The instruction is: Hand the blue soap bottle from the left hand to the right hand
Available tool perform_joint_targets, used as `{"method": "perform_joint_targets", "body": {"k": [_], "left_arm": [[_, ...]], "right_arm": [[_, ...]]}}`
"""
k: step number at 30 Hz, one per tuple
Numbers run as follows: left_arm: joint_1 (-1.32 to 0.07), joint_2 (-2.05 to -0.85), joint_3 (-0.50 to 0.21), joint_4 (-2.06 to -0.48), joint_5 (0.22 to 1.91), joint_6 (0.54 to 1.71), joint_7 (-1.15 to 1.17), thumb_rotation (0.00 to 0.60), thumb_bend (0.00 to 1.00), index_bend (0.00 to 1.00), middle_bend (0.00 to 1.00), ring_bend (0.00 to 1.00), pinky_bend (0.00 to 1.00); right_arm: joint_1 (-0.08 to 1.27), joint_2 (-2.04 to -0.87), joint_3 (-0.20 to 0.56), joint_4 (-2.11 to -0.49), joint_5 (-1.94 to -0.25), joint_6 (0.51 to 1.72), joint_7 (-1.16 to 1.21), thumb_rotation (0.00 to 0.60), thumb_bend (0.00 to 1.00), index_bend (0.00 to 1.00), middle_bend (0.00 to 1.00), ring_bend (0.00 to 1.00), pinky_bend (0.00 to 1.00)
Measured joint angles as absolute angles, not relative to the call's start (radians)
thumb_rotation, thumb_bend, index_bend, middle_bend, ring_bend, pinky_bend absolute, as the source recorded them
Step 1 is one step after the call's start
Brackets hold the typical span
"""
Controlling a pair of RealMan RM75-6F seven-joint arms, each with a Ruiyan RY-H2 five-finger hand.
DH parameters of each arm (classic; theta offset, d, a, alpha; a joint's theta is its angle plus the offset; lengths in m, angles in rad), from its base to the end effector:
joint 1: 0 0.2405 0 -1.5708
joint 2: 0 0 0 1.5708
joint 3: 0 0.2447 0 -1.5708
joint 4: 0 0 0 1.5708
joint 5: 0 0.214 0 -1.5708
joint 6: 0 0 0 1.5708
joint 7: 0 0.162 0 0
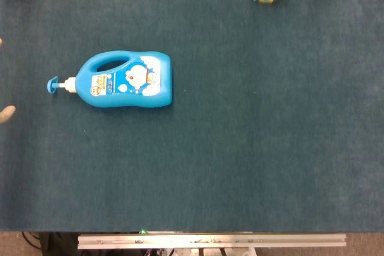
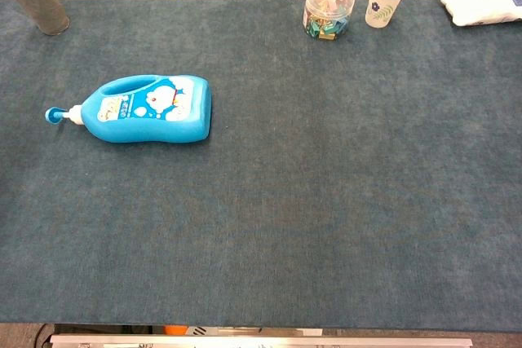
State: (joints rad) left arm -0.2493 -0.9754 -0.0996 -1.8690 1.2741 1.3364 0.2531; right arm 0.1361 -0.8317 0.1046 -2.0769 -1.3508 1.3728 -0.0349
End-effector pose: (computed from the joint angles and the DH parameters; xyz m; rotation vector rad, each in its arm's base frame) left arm -0.2584 0.2466 0.1641 -1.4402 -0.8827 -0.7721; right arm -0.2330 -0.2119 0.1870 1.3371 -1.0969 0.9610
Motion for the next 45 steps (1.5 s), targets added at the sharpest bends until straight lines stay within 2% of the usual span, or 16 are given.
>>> {"method": "perform_joint_targets", "body": {"k": [7, 15, 27, 36, 45], "left_arm": [[-0.257, -0.973, -0.100, -1.864, 1.276, 1.321, 0.251, 0.600, 0.10, 0.10, 0.11, 0.08, 0.29], [-0.274, -0.963, -0.103, -1.857, 1.290, 1.298, 0.247, 0.600, 0.10, 0.10, 0.11, 0.08, 0.29], [-0.373, -0.961, -0.093, -1.763, 1.333, 1.095, 0.143, 0.600, 0.11, 0.11, 0.12, 0.08, 0.27], [-0.440, -1.054, -0.077, -1.638, 1.265, 0.960, 0.157, 0.600, 0.10, 0.11, 0.12, 0.09, 0.27], [-0.494, -1.173, -0.067, -1.537, 1.134, 0.889, 0.295, 0.600, 0.11, 0.22, 0.19, 0.12, 0.27]], "right_arm": [[0.136, -0.833, 0.117, -2.080, -1.364, 1.396, -0.022, 0.600, 0.00, 0.18, 0.26, 0.21, 0.32], [0.141, -0.838, 0.164, -2.070, -1.374, 1.451, -0.005, 0.600, 0.00, 0.18, 0.26, 0.21, 0.33], [0.153, -0.821, 0.188, -2.079, -1.346, 1.449, 0.003, 0.600, 0.00, 0.18, 0.26, 0.21, 0.33], [0.140, -0.815, 0.175, -2.084, -1.352, 1.451, 0.013, 0.600, 0.00, 0.18, 0.26, 0.21, 0.33], [0.131, -0.806, 0.165, -2.081, -1.362, 1.448, 0.033, 0.600, 0.00, 0.18, 0.26, 0.21, 0.33]]}}
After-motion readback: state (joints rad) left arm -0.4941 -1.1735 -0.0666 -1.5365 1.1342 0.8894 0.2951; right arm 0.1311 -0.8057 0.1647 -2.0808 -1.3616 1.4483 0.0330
